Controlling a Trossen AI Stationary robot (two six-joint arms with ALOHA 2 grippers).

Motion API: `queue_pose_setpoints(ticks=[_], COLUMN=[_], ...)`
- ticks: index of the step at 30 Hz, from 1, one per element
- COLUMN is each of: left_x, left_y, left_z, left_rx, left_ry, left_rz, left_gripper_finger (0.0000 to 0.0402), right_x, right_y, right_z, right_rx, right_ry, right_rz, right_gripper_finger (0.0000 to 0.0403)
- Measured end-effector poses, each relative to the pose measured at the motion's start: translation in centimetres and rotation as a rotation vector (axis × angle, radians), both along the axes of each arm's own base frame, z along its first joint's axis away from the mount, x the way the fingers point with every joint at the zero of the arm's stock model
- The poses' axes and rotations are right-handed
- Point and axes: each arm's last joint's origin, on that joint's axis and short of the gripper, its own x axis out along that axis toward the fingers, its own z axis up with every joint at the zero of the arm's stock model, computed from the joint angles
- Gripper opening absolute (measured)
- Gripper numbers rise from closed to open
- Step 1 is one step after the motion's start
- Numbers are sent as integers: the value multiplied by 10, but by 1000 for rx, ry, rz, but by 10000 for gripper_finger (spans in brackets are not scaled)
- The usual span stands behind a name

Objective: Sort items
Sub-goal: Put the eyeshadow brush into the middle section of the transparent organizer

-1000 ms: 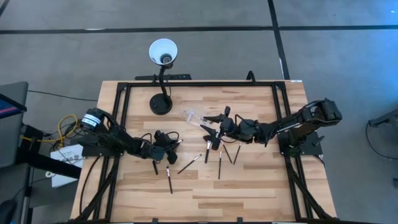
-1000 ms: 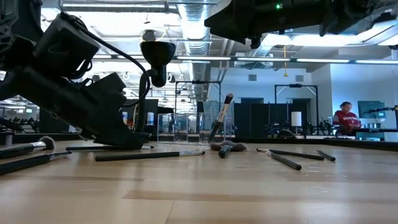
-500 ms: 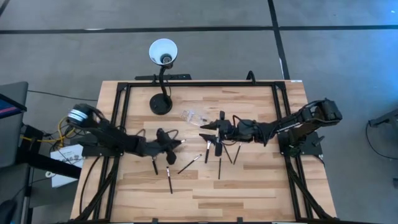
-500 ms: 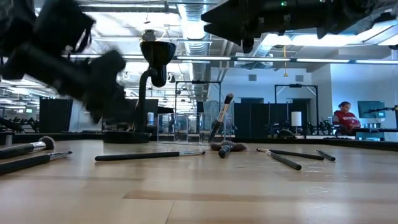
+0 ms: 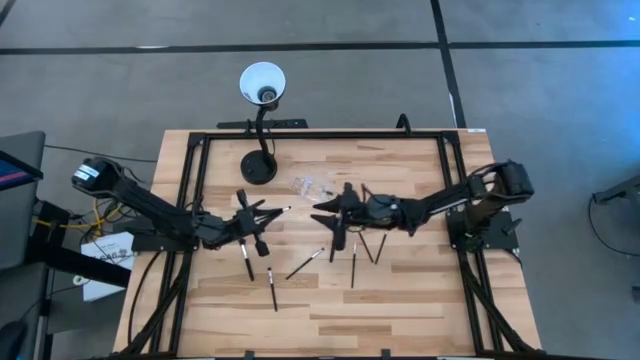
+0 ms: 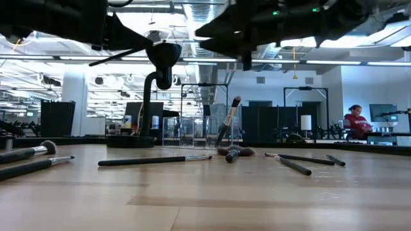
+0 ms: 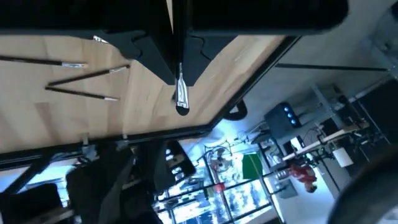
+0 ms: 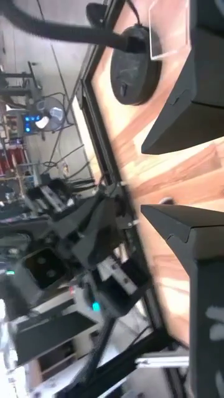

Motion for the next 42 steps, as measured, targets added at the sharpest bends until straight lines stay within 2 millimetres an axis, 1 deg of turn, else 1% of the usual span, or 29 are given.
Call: queue_pose_setpoints(ticks=[3,6,10,13,17,26,29,32,40,42], left_x=[2,4,5,5,5,5,5,5,5,5], left_y=[-1,-2,-2,-2,-2,-2,-2,-2,-2,-2], left_z=[-5,-9,-11,-11,-11,-11,-11,-11,-11,-10], left_rx=[16,28,40,45,45,47,46,46,46,45], left_ry=[27,45,56,57,58,55,54,54,53,52], left_rz=[-5,9,14,15,18,18,16,16,17,18], left_gripper_finger=[10,10,10,10,10,10,10,10,10,10], right_x=[20,37,54,62,66,66,66,66,67,67], right_y=[3,3,0,-5,-12,-18,-19,-19,-21,-21], right_z=[-3,-2,-8,-12,-18,-17,-18,-17,-17,-16], right_rx=[-58,-64,-68,-55,-35,-3,1,2,-1,-17], right_ry=[9,-6,3,4,16,3,8,4,2,-10], right_rz=[7,4,-9,-24,-35,-5,26,37,84,88], right_gripper_finger=[132,132,132,130,128,127,121,101,21,7])
